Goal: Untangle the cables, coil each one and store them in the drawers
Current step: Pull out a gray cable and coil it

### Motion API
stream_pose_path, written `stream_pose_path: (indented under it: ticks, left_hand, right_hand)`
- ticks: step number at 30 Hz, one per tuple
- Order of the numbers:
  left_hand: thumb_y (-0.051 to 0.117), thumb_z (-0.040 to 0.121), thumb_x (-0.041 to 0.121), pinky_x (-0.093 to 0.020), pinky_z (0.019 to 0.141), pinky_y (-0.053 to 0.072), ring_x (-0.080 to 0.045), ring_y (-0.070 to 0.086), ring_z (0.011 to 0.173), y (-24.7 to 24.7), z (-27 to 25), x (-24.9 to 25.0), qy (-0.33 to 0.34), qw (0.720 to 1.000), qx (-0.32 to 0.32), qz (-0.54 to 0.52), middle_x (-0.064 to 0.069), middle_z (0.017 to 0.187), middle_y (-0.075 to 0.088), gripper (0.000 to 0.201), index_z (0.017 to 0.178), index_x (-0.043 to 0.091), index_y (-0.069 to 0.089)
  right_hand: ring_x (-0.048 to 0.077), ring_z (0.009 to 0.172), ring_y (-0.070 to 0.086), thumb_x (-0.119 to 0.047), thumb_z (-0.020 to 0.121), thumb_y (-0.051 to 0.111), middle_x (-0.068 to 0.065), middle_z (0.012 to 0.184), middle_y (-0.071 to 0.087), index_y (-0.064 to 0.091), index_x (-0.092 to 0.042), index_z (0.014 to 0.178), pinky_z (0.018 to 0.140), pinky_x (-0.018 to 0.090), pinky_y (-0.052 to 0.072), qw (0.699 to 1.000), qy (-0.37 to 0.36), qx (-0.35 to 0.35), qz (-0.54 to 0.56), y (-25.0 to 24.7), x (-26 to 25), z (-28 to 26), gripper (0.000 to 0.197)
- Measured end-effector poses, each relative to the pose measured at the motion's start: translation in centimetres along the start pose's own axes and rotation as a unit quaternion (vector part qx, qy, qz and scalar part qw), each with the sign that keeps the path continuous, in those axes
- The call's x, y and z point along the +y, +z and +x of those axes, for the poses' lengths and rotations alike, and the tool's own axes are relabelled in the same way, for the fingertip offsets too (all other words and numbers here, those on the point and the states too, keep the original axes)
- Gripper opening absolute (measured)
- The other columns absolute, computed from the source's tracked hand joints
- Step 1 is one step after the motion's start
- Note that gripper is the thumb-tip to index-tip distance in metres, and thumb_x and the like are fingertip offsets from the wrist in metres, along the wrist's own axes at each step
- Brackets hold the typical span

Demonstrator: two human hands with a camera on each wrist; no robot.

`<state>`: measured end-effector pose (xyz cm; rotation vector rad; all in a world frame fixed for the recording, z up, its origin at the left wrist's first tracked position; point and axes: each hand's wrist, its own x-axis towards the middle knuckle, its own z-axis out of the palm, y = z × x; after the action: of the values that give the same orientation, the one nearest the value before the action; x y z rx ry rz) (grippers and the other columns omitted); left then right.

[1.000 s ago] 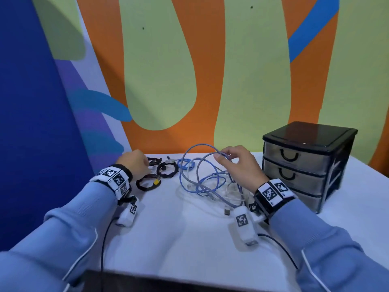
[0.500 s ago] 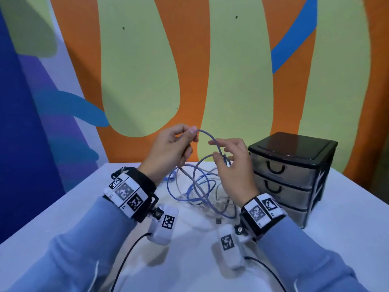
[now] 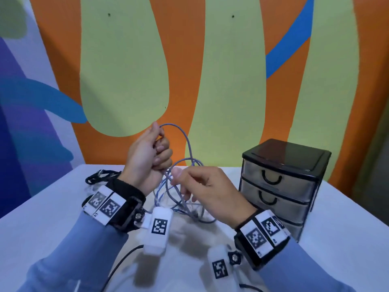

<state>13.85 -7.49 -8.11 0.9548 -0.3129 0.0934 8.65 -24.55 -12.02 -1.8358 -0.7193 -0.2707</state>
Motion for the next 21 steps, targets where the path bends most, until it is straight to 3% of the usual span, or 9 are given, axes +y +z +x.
stream_pose_path:
  ticks: [2,4,6,7,8,10,12,17,21]
  left_hand:
    - [0.045,0.113,0.040,-0.019,0.035,0.016,-0.005,0.019,0.036,-0.1,-0.1,0.5,0.002,1.000,-0.015,-0.005,0.004,0.061,0.029,0.032,0.088,0.020,0.051]
    - [0.045,0.112,0.040,-0.018,0.034,0.016,-0.004,0.019,0.036,0.1,-0.4,0.9,0.014,0.999,-0.032,0.001,0.004,0.061,0.029,0.032,0.088,0.020,0.052]
    - [0.045,0.112,0.039,-0.018,0.036,0.013,-0.005,0.017,0.037,0.3,-0.5,1.1,0.063,0.997,-0.019,0.032,0.004,0.060,0.027,0.031,0.088,0.020,0.053]
    - [0.045,0.113,0.037,-0.017,0.039,0.013,-0.006,0.017,0.037,0.3,-0.5,1.2,0.102,0.993,0.005,0.053,0.003,0.060,0.026,0.031,0.089,0.020,0.053]
    - [0.045,0.114,0.035,-0.017,0.040,0.014,-0.007,0.016,0.038,0.2,-0.5,1.3,0.144,0.986,0.036,0.070,0.002,0.061,0.025,0.031,0.089,0.019,0.054]
    - [0.044,0.115,0.033,-0.019,0.042,0.016,-0.010,0.017,0.041,-0.6,-0.2,1.7,0.205,0.969,0.106,0.088,0.000,0.062,0.024,0.032,0.089,0.017,0.053]
    - [0.045,0.115,0.033,-0.019,0.042,0.018,-0.011,0.020,0.042,-1.8,0.1,2.1,0.218,0.957,0.165,0.095,0.002,0.060,0.028,0.033,0.088,0.016,0.053]
    - [0.047,0.114,0.029,-0.018,0.040,0.019,-0.008,0.023,0.040,-3.5,0.6,1.9,0.177,0.943,0.246,0.135,0.008,0.054,0.032,0.034,0.085,0.013,0.056]
    - [0.050,0.113,0.024,-0.019,0.037,0.020,-0.007,0.025,0.039,-4.0,0.8,1.5,0.086,0.950,0.242,0.177,0.003,0.064,0.031,0.031,0.091,0.009,0.065]
  right_hand:
    - [0.017,0.072,0.058,-0.038,0.091,0.080,0.016,0.088,0.067,0.065,-0.023,0.099,0.068,0.041,0.050,1.000,0.020,-0.023,-0.005,0.0,0.6,0.0,0.022]
    - [0.024,0.076,0.062,-0.033,0.091,0.079,0.013,0.087,0.070,0.063,-0.021,0.096,0.074,0.046,0.054,0.996,0.043,-0.063,-0.050,0.0,1.3,-0.1,0.021]
    - [0.028,0.066,0.062,-0.034,0.099,0.070,0.012,0.073,0.070,0.066,-0.013,0.085,0.070,0.045,0.055,0.988,0.091,-0.114,-0.048,0.2,1.8,-0.2,0.026]
    - [0.024,0.060,0.058,-0.035,0.102,0.066,0.008,0.064,0.067,0.065,-0.008,0.080,0.064,0.038,0.050,0.986,0.114,-0.114,-0.039,0.2,1.9,-0.1,0.035]
    - [0.019,0.055,0.052,-0.037,0.103,0.065,0.003,0.058,0.060,0.063,-0.007,0.074,0.060,0.033,0.043,0.988,0.123,-0.086,-0.046,-0.1,2.0,0.1,0.042]
    - [0.014,0.055,0.037,-0.040,0.101,0.065,-0.003,0.055,0.042,0.052,-0.009,0.063,0.058,0.033,0.030,0.991,0.093,0.025,-0.089,-0.8,2.0,0.5,0.051]
    - [0.013,0.058,0.028,-0.037,0.100,0.067,-0.005,0.057,0.032,0.041,-0.012,0.062,0.058,0.035,0.024,0.985,0.063,0.125,-0.103,-1.6,2.0,0.8,0.053]
    - [0.012,0.062,0.025,-0.039,0.103,0.063,-0.006,0.064,0.025,0.034,-0.008,0.068,0.057,0.031,0.022,0.969,0.005,0.241,-0.046,-1.5,0.9,0.7,0.055]
    - [0.016,0.063,0.023,-0.034,0.105,0.062,0.005,0.068,0.021,0.033,0.001,0.071,0.056,0.027,0.022,0.961,-0.043,0.274,0.006,-1.6,-0.1,0.5,0.057]
